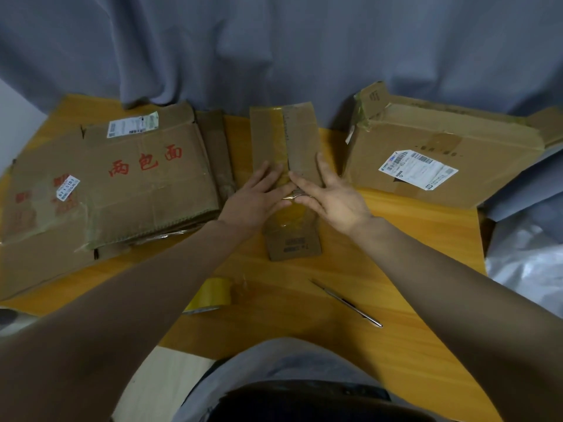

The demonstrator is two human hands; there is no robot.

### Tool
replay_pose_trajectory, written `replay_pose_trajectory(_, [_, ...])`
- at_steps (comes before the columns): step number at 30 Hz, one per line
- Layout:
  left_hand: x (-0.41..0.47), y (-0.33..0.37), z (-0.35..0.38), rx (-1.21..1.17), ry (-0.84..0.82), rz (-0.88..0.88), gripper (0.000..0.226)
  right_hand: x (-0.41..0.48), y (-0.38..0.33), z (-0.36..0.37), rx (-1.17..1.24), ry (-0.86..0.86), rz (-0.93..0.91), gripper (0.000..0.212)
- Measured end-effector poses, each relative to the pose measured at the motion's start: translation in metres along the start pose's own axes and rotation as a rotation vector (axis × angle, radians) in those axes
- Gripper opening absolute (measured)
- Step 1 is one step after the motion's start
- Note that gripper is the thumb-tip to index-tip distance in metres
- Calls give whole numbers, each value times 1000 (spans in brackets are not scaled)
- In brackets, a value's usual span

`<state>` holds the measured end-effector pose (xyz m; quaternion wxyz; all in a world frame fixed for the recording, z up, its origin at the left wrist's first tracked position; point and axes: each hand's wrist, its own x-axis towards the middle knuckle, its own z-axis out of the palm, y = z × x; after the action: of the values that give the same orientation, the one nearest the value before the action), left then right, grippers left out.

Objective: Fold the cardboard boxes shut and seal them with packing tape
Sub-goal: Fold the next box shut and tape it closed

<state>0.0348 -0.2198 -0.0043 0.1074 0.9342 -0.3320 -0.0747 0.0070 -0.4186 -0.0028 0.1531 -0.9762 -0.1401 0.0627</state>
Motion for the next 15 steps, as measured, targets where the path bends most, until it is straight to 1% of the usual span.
replay_pose_trajectory(2, [1, -2, 8, 127, 77, 66, 48, -2, -6, 7, -32, 24, 19, 74])
replay_pose_trajectory(3, [2, -5, 12, 171, 96, 72, 48, -3, -9, 10, -69, 46, 21, 75])
replay_pose_trajectory(5, [3, -8, 17, 215, 84, 61, 52, -2, -7, 13, -153, 72, 6, 70])
replay_pose_trajectory(7, [2, -12, 16, 224, 85, 99, 56, -2, 3, 12, -217, 128, -70, 63])
replay_pose_trajectory(10, [-1, -28, 15, 282, 124, 242, 53, -7, 22, 10, -244, 219, -216, 57])
replay_pose_trajectory(12, [-3, -34, 15, 277, 161, 287, 51, -9, 28, 13, -238, 251, -278, 59])
replay_pose_trajectory(15, [-7, -35, 18, 202, 183, 276, 49, -10, 28, 12, -170, 230, -298, 64])
